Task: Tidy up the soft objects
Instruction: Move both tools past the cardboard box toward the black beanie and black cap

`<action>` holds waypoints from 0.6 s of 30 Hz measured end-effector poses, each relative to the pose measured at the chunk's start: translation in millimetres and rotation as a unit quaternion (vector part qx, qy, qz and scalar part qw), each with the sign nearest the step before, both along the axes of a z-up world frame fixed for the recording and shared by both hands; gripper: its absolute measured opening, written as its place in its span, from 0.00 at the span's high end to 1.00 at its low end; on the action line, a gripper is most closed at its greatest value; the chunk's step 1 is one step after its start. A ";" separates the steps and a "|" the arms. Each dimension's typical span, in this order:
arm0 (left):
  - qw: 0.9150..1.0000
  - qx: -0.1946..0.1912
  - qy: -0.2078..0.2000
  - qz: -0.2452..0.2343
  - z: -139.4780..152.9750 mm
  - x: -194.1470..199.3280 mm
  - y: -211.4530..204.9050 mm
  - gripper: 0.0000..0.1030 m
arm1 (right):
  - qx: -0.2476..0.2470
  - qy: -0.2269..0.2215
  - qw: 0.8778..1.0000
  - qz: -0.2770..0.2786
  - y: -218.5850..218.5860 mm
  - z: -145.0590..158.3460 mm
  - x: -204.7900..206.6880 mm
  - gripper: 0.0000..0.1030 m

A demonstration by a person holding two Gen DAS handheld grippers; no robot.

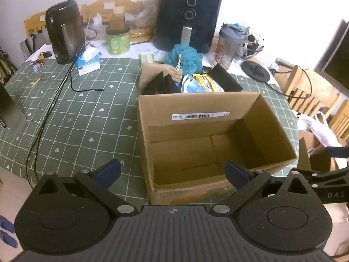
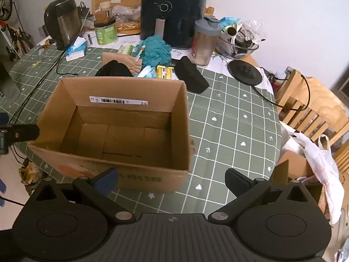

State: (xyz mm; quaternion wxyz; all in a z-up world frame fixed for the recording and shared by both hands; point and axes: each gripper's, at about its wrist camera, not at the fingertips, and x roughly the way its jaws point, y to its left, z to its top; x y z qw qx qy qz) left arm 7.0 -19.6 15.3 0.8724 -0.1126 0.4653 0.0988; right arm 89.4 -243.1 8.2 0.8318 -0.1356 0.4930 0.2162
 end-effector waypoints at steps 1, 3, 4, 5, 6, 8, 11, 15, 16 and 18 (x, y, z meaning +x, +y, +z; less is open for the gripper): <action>1.000 0.001 0.000 0.003 1.2 -0.5 -1.7 0.00 | 0.002 0.001 1.000 -0.001 -4.4 -1.8 1.1 0.00; 1.000 0.003 0.000 0.009 4.0 -2.8 -4.6 0.00 | 0.001 0.006 1.000 -0.001 -10.3 -5.1 1.3 0.00; 1.000 0.005 0.001 0.012 5.4 -3.8 -7.0 0.00 | -0.001 0.009 1.000 0.000 -12.3 -6.4 1.3 0.00; 1.000 0.006 0.001 0.015 7.2 -5.2 -10.0 0.00 | -0.003 0.012 1.000 0.005 -13.8 -6.7 0.6 0.00; 1.000 0.009 0.001 0.017 9.8 -6.4 -13.1 0.00 | -0.005 0.013 1.000 0.011 -15.8 -6.1 -1.2 0.00; 1.000 0.019 0.003 0.025 17.3 -9.3 -19.2 0.00 | -0.017 0.010 1.000 0.014 -19.2 0.0 -5.8 0.00; 0.999 0.010 -0.012 0.033 25.0 -16.2 -25.5 0.00 | -0.009 0.003 0.999 0.041 -25.6 7.6 -15.3 0.00; 0.999 -0.003 -0.003 0.034 11.1 -15.1 -30.9 0.00 | 0.000 -0.011 0.998 0.057 -27.8 8.0 -15.8 0.00; 0.999 0.003 0.003 0.034 8.1 -14.3 -33.4 0.00 | -0.002 -0.014 0.998 0.055 -28.5 8.0 -15.1 0.00; 0.999 0.006 -0.002 0.037 7.2 -16.9 -35.7 0.00 | 0.010 -0.018 0.998 0.057 -32.8 9.7 -13.2 0.00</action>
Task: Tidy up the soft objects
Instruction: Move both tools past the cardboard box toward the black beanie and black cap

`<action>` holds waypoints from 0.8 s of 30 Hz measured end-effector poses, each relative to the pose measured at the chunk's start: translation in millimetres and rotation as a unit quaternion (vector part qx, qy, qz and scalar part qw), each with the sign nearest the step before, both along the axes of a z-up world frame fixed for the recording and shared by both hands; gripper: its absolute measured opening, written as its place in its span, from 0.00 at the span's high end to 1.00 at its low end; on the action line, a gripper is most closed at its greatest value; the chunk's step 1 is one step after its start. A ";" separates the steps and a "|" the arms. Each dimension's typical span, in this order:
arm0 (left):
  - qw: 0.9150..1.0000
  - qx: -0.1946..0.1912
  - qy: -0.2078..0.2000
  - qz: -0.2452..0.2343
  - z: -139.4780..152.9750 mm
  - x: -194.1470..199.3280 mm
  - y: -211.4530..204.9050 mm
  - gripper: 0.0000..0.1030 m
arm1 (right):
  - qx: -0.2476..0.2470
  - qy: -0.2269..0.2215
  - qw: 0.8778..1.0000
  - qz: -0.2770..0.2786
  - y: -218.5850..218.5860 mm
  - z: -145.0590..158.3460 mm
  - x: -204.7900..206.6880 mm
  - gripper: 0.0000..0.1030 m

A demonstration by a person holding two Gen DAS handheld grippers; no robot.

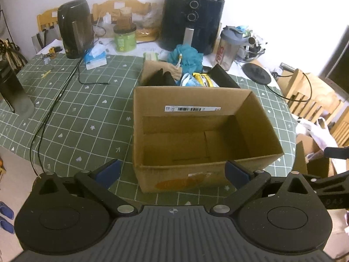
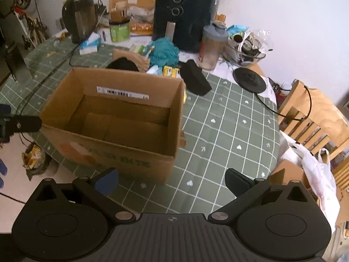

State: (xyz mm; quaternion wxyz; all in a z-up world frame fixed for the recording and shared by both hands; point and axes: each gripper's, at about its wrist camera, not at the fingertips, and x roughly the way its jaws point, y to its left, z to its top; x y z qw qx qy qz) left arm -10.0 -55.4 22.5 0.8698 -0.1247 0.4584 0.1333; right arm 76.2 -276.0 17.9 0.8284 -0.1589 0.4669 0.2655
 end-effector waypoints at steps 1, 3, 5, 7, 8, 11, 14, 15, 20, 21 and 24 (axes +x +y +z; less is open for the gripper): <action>1.000 -0.002 -0.003 0.000 -0.7 -1.5 -1.3 0.00 | 0.007 0.000 1.000 0.002 -2.4 -0.1 0.9 0.00; 1.000 0.000 0.000 0.003 -3.1 -4.2 -5.3 0.00 | 0.014 0.005 1.000 0.003 -6.3 -3.4 1.8 0.00; 1.000 0.003 0.009 0.009 -4.9 -5.5 -8.5 0.00 | 0.012 0.010 1.000 0.003 -8.5 -6.4 2.3 0.00; 1.000 0.003 0.009 0.015 -3.8 -8.3 -11.1 0.00 | 0.015 0.010 1.000 0.008 -10.2 -7.3 0.4 0.00; 1.000 0.003 0.008 0.018 -2.8 -9.5 -11.4 0.00 | 0.017 0.010 1.000 0.012 -10.9 -7.5 -0.3 0.00; 1.000 0.005 0.005 0.025 -0.5 -9.7 -11.1 0.00 | 0.020 0.012 1.000 0.014 -11.4 -8.3 -0.4 0.00; 1.000 0.002 -0.003 0.028 0.5 -7.7 -7.7 0.00 | 0.022 0.020 1.000 0.008 -10.3 -11.3 3.4 0.00; 1.000 0.000 -0.007 0.028 0.8 -6.8 -6.1 0.00 | 0.023 0.023 0.999 0.005 -9.4 -12.2 4.2 0.00; 1.000 0.003 -0.019 0.023 0.1 -1.6 1.9 0.00 | 0.024 0.029 0.999 -0.005 -1.8 -11.5 11.0 0.00; 1.000 0.003 -0.017 0.022 -0.1 0.2 4.5 0.00 | 0.023 0.029 0.999 -0.005 -0.3 -10.9 12.0 0.00; 1.000 0.002 -0.024 0.013 1.3 4.0 13.7 0.00 | 0.020 0.025 0.999 -0.005 6.5 -5.7 13.7 0.00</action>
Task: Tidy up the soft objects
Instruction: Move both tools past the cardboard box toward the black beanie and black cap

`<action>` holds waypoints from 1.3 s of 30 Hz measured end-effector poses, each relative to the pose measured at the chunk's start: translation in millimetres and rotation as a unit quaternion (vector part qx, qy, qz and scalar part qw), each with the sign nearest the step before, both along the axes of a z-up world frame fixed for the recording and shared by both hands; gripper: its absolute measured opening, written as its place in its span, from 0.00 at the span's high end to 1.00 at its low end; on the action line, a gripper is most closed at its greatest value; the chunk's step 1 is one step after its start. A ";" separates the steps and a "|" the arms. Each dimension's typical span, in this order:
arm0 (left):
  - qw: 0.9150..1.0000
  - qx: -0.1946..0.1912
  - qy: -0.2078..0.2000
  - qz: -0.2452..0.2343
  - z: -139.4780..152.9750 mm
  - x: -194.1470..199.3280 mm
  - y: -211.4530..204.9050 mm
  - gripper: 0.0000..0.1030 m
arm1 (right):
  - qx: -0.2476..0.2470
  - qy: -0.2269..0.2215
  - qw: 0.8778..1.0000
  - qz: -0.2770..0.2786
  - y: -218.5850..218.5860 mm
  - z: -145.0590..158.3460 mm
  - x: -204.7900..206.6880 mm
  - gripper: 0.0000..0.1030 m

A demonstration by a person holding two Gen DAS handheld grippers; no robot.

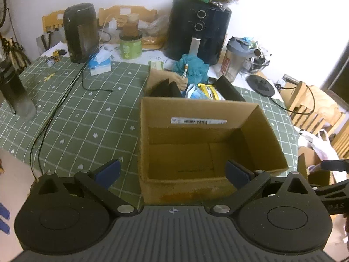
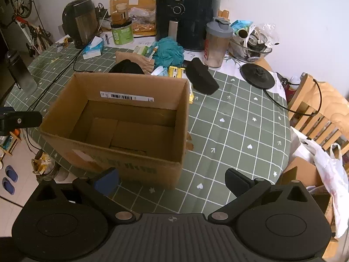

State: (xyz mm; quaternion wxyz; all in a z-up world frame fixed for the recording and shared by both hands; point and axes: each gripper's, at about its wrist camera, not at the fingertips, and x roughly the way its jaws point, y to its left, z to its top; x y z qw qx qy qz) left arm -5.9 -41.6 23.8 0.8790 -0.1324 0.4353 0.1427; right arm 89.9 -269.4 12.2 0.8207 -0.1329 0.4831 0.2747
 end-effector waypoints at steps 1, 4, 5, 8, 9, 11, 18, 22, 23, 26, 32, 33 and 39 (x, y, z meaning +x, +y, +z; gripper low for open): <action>1.000 0.002 -0.003 -0.002 0.7 1.1 3.3 0.00 | 0.000 -0.002 1.000 0.000 1.8 1.9 0.2 0.00; 1.000 0.010 -0.001 -0.015 0.6 5.3 12.7 0.00 | 0.006 0.003 1.000 -0.005 9.0 5.7 2.5 0.00; 1.000 0.012 0.001 -0.021 0.2 6.8 16.0 0.00 | 0.008 0.006 1.000 -0.008 12.0 6.1 4.0 0.00; 0.999 0.016 0.009 -0.042 -3.5 10.4 26.4 0.00 | 0.010 0.012 1.000 -0.016 23.5 6.7 5.5 0.00; 0.999 0.016 0.010 -0.048 -4.5 10.9 29.4 0.00 | 0.009 0.012 1.000 -0.020 27.7 7.3 5.6 0.00; 0.998 0.013 0.012 -0.062 -6.6 11.4 34.7 0.00 | 0.007 0.011 1.000 -0.024 34.3 8.8 4.8 0.00; 0.993 -0.009 -0.010 -0.115 -4.1 12.3 44.5 0.00 | 0.019 0.010 0.999 -0.043 40.1 18.7 5.2 0.00; 0.992 -0.013 -0.014 -0.127 -4.3 12.7 45.7 0.00 | 0.028 0.014 0.998 -0.045 36.1 23.8 6.1 0.00; 0.992 -0.012 -0.013 -0.129 -5.2 13.0 46.3 0.00 | 0.029 0.015 0.999 -0.044 35.0 24.2 7.2 0.00; 0.991 -0.013 -0.011 -0.131 -7.7 13.9 48.7 0.00 | 0.034 0.016 0.999 -0.040 30.7 24.4 11.5 0.00; 0.993 -0.016 -0.014 -0.112 -3.8 18.0 50.8 0.00 | 0.052 0.011 0.998 -0.030 25.3 24.4 31.7 0.00; 0.994 -0.018 -0.013 -0.108 -2.8 19.8 50.8 0.00 | 0.058 0.011 0.998 -0.030 23.7 24.2 36.5 0.00; 0.997 -0.009 -0.020 -0.079 4.5 29.6 50.2 0.00 | 0.087 0.011 0.996 -0.022 13.5 18.9 67.3 0.00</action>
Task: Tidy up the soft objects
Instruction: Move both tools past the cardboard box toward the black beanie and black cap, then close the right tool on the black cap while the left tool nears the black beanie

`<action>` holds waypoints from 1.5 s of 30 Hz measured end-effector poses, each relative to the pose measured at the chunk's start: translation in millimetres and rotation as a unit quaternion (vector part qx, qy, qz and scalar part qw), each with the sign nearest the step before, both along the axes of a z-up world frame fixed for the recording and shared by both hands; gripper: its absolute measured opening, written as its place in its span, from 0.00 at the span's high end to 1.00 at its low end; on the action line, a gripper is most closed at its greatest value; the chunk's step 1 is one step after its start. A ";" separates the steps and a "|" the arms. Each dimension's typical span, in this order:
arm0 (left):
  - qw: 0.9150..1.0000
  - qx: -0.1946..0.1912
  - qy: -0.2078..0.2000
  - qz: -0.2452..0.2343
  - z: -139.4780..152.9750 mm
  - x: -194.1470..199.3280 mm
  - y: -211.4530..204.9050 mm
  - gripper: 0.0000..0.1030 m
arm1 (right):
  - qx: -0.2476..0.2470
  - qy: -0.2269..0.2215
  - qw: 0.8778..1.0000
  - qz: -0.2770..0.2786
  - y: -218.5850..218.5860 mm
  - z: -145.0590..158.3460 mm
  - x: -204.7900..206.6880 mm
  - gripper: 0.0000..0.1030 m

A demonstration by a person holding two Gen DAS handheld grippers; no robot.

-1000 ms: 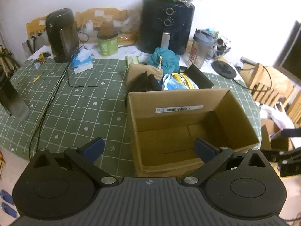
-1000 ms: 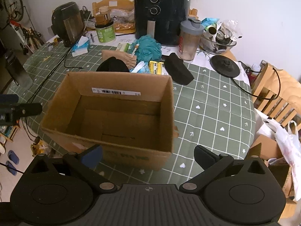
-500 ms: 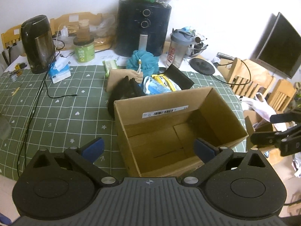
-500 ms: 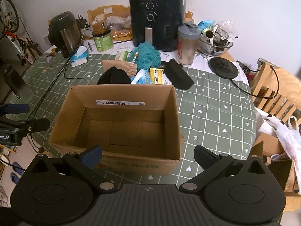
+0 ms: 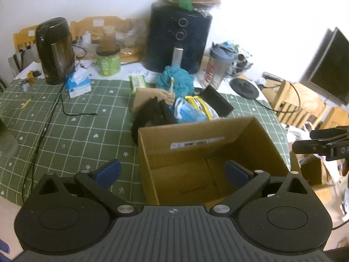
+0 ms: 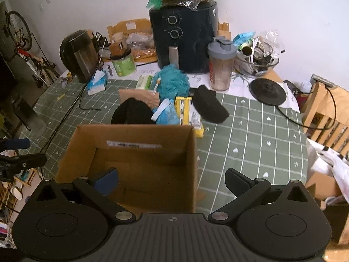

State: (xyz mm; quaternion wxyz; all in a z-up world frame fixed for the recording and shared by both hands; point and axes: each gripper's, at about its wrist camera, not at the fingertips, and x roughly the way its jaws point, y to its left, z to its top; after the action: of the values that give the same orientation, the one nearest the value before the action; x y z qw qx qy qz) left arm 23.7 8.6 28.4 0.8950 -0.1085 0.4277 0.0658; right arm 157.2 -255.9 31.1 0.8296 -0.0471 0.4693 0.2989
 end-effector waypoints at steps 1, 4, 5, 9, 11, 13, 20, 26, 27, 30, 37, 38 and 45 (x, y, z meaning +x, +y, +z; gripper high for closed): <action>1.000 0.002 -0.001 0.008 1.3 2.9 0.2 0.00 | 0.000 -0.001 1.000 0.003 -1.2 -1.0 5.5 0.00; 1.000 0.004 -0.006 0.026 5.3 9.1 0.1 0.00 | -0.016 -0.007 1.000 0.005 -3.2 -6.4 21.8 0.00; 0.999 0.006 -0.008 0.031 7.2 11.5 -0.2 0.00 | -0.019 -0.010 1.000 0.005 -4.4 -8.4 26.4 0.00; 0.999 0.019 -0.015 0.049 13.5 19.2 -2.0 0.00 | -0.026 -0.024 0.999 0.011 -7.0 -16.2 44.7 0.00; 0.998 0.023 -0.020 0.058 16.6 22.8 -1.7 0.00 | -0.029 -0.037 0.999 0.017 -6.5 -17.5 51.9 0.00; 0.997 0.027 -0.023 0.066 18.7 27.5 -0.5 0.00 | -0.024 -0.048 0.998 0.025 -5.7 -17.2 58.1 0.00; 0.996 0.043 -0.019 0.074 18.2 47.7 0.7 0.00 | -0.023 -0.048 0.998 0.021 4.4 -23.8 90.4 0.00; 0.997 0.042 -0.020 0.060 12.6 64.5 7.1 0.00 | -0.042 -0.040 0.998 0.015 19.6 -27.6 109.6 0.00; 0.997 0.040 -0.019 0.059 10.9 67.6 9.1 0.00 | -0.043 -0.038 0.998 0.015 21.3 -27.9 112.3 0.00; 0.998 0.033 -0.016 0.054 5.9 77.3 15.9 0.00 | -0.036 -0.035 0.998 0.022 27.7 -29.3 121.3 0.00; 0.999 0.013 -0.015 0.036 -3.3 89.6 25.5 0.00 | -0.002 -0.029 0.999 0.031 38.7 -46.7 150.1 0.10; 0.999 0.010 -0.015 0.034 -4.3 90.6 26.5 0.00 | 0.002 -0.030 0.999 0.033 41.3 -49.7 154.6 0.08; 0.999 -0.007 -0.006 0.037 -13.5 92.2 37.0 0.00 | 0.019 -0.038 0.999 0.021 53.4 -84.5 187.4 0.00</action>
State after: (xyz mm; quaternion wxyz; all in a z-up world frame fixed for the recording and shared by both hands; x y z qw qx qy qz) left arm 115.9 45.6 14.9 0.8937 -0.1309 0.4184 0.0951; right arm 344.7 -202.4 -53.4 0.8412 -0.0521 0.4304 0.3231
